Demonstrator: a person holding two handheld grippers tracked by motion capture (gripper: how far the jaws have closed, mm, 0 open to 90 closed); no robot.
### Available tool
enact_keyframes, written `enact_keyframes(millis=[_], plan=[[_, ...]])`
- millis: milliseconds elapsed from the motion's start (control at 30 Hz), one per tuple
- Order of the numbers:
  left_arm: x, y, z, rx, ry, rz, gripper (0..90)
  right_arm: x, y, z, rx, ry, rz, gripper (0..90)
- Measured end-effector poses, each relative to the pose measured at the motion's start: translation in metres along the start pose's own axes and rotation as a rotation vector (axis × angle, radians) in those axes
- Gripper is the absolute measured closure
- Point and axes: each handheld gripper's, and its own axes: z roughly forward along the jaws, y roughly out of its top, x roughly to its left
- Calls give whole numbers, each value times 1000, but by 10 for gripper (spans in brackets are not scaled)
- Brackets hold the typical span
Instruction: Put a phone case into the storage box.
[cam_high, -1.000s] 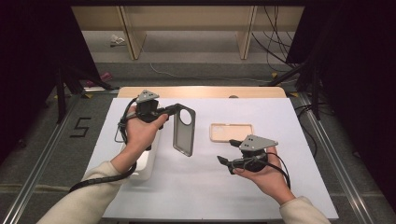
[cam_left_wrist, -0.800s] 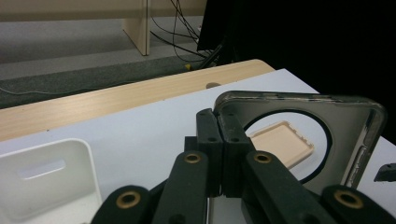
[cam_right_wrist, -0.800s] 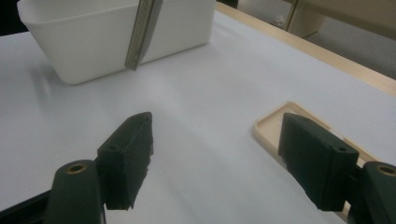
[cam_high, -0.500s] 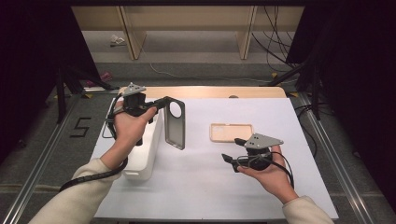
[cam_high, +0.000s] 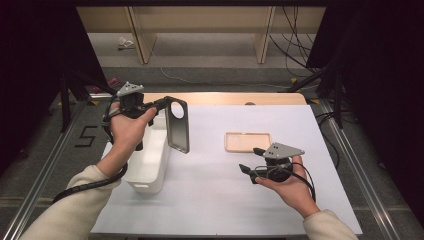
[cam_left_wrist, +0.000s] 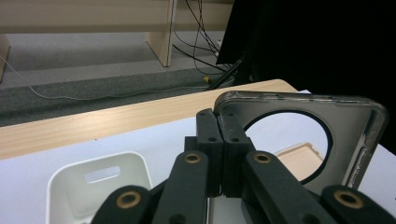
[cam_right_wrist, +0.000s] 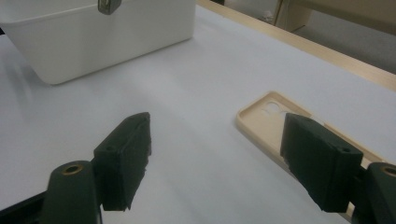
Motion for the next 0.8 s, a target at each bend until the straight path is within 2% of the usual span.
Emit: enact_keyframes(millis=[333,600,800], plan=[[8,7,-4,-16,26,-1,887,0,0,0,2,-8,0,249],[23,10,-5,-26,57,-16,888,-2,-1,-1,2,-17,6,244],[30,11,-6,-25,82,-4,888,-2,-1,-1,0,-19,7,239]])
